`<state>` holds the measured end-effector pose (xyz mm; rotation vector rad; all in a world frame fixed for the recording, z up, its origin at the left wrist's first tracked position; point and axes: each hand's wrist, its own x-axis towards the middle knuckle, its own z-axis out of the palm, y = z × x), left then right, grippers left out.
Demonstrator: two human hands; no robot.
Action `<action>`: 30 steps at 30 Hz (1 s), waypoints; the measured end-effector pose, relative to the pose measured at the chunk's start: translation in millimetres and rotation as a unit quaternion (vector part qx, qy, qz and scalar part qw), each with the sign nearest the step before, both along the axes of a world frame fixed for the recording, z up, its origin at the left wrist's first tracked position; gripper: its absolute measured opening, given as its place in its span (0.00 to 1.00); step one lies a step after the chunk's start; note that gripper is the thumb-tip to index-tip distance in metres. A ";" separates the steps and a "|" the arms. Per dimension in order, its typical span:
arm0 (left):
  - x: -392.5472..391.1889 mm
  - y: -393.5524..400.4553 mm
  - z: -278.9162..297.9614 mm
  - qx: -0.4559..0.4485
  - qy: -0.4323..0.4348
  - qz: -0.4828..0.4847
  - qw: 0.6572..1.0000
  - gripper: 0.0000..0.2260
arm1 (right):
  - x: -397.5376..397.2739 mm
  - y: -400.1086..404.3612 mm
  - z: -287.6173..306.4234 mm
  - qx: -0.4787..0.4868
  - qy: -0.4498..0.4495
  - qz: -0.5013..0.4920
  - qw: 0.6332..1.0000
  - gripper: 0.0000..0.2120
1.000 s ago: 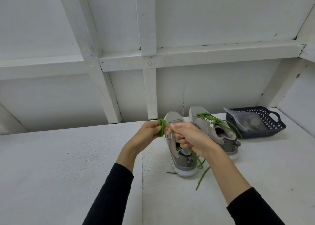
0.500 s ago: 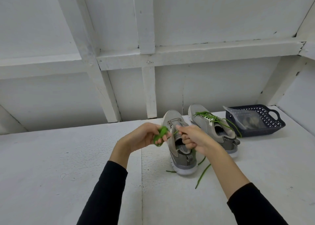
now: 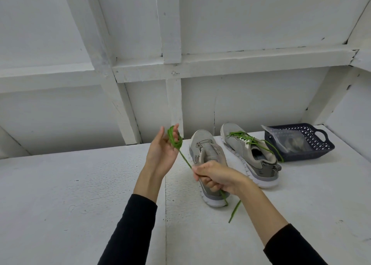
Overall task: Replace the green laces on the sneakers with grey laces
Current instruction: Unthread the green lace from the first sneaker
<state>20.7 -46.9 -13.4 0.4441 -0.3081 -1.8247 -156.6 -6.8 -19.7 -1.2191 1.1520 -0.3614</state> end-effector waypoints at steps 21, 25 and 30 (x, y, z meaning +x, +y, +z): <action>9.2 -1.6 -7.9 0.022 0.107 0.034 0.993 0.17 | -1.2 -2.6 0.2 -0.015 0.011 -0.021 1.000 0.15; 15.6 7.1 -2.1 -0.001 -0.027 -0.075 0.997 0.15 | -4.7 -9.1 0.1 -0.022 0.011 -0.093 0.995 0.16; 12.7 18.3 1.9 -0.151 -0.569 -0.330 0.738 0.26 | -11.5 -16.3 8.9 -0.056 -0.011 -0.132 0.990 0.14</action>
